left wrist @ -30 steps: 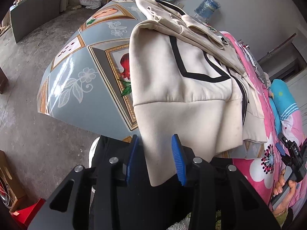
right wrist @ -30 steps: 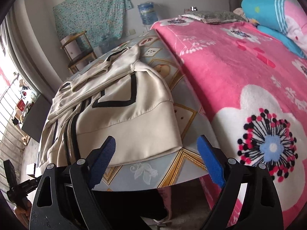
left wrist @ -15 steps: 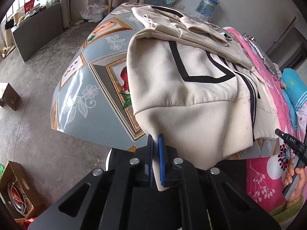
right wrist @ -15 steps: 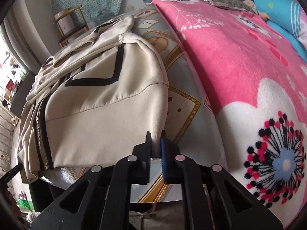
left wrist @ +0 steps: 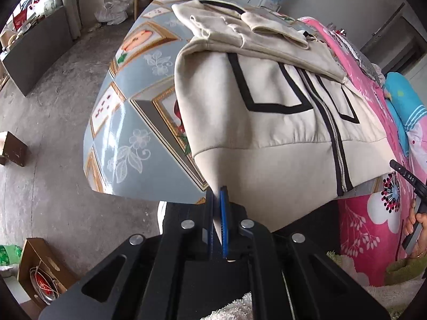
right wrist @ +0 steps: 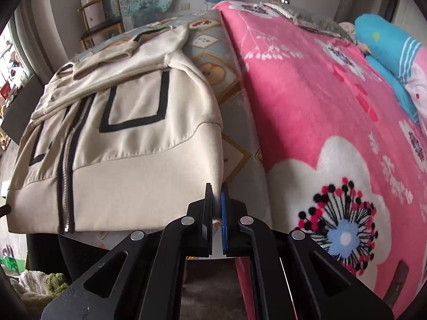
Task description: Fold large clothes
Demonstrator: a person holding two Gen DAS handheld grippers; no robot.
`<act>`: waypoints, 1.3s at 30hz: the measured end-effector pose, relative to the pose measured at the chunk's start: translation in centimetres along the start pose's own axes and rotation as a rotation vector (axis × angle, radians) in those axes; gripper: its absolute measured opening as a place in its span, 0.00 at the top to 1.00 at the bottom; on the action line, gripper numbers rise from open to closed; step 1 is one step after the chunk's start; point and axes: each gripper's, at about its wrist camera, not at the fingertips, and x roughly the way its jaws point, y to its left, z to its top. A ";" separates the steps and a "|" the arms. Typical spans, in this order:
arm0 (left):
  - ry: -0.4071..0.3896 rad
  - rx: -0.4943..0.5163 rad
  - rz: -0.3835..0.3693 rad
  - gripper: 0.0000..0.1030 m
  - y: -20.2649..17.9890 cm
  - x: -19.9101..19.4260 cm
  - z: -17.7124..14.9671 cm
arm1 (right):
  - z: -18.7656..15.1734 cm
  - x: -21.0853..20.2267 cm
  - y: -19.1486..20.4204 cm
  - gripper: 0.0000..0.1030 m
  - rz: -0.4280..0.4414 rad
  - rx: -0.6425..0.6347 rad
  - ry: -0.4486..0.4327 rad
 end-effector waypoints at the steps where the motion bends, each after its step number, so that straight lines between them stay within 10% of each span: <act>1: -0.023 0.008 0.001 0.95 0.1 -0.9 0.3 | 0.2 -0.7 0.2 0.96 0.024 0.002 -0.008; 9: -0.020 0.000 0.095 0.95 3.3 -2.0 1.8 | -3.6 0.4 2.2 0.96 0.099 0.016 0.114; 23: 0.082 -0.027 0.020 0.91 3.7 0.4 0.0 | -3.7 2.3 1.0 0.94 0.007 0.013 0.196; 29: -0.002 -0.087 0.092 0.80 5.7 -2.7 0.6 | -2.9 -1.2 -0.6 0.61 -0.082 0.015 0.077; 39: -0.233 -0.017 0.068 0.71 3.8 -1.2 8.8 | 4.1 0.4 4.1 0.48 0.012 -0.096 -0.102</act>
